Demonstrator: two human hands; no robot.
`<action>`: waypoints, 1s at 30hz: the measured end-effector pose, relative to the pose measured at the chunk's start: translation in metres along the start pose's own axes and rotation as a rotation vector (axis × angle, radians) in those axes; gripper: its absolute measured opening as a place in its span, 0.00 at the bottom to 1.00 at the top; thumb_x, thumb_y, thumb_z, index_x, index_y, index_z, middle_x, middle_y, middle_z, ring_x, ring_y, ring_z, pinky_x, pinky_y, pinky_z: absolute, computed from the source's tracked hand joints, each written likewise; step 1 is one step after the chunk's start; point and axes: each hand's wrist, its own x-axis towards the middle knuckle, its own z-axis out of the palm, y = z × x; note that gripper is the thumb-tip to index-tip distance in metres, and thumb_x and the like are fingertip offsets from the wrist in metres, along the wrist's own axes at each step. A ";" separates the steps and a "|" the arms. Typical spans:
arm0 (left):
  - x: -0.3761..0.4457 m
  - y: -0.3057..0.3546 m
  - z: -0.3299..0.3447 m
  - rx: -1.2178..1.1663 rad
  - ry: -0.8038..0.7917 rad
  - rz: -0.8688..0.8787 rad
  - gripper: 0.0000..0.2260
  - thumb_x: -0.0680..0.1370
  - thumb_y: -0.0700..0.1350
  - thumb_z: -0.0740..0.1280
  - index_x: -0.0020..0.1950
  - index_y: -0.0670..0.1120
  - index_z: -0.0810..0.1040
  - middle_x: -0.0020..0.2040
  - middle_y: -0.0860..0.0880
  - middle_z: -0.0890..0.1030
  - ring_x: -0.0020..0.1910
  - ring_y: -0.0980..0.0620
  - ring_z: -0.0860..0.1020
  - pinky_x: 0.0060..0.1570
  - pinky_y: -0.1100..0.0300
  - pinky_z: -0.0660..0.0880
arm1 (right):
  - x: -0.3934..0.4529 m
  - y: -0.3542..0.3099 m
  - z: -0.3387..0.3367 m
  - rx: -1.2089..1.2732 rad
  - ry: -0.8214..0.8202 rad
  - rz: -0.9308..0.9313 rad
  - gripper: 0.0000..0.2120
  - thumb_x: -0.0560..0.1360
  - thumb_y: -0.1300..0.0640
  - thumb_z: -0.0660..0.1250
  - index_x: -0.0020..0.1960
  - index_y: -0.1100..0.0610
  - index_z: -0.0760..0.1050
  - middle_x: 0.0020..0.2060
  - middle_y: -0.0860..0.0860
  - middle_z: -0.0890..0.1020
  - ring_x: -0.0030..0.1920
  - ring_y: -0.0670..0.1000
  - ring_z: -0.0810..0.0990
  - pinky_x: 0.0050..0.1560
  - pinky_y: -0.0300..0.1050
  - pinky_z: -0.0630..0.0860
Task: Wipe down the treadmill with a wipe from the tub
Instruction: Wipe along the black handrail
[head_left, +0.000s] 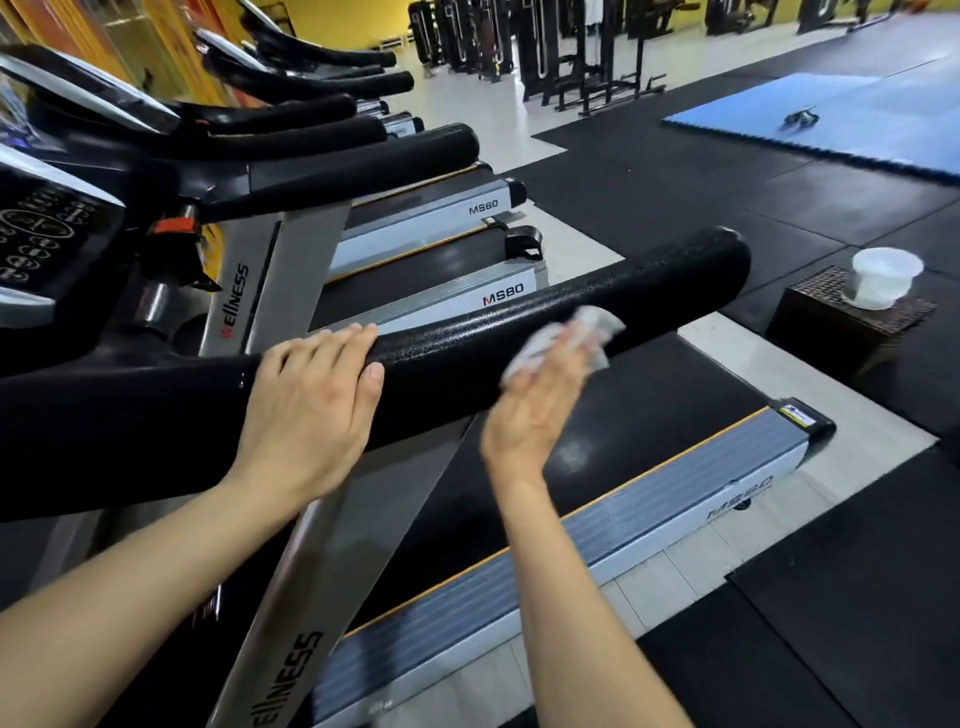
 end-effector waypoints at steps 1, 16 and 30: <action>0.002 0.002 0.001 0.009 -0.004 -0.004 0.24 0.84 0.53 0.49 0.73 0.44 0.73 0.68 0.46 0.79 0.66 0.44 0.76 0.64 0.46 0.69 | 0.009 0.005 -0.002 -0.014 0.037 0.121 0.27 0.86 0.50 0.46 0.82 0.59 0.48 0.81 0.59 0.51 0.82 0.55 0.46 0.78 0.62 0.54; 0.029 0.032 0.024 0.143 0.106 -0.097 0.19 0.85 0.49 0.54 0.66 0.44 0.79 0.57 0.46 0.84 0.55 0.43 0.82 0.57 0.48 0.72 | 0.128 0.051 -0.046 -0.283 -0.253 -0.393 0.24 0.85 0.51 0.48 0.74 0.58 0.70 0.70 0.59 0.72 0.72 0.60 0.68 0.78 0.58 0.56; 0.015 0.017 0.014 0.004 0.027 -0.081 0.21 0.84 0.50 0.54 0.74 0.43 0.72 0.71 0.46 0.74 0.68 0.46 0.74 0.70 0.50 0.68 | 0.144 0.019 -0.039 -0.498 -0.366 -0.510 0.15 0.81 0.57 0.53 0.47 0.61 0.77 0.45 0.63 0.79 0.47 0.65 0.75 0.60 0.63 0.70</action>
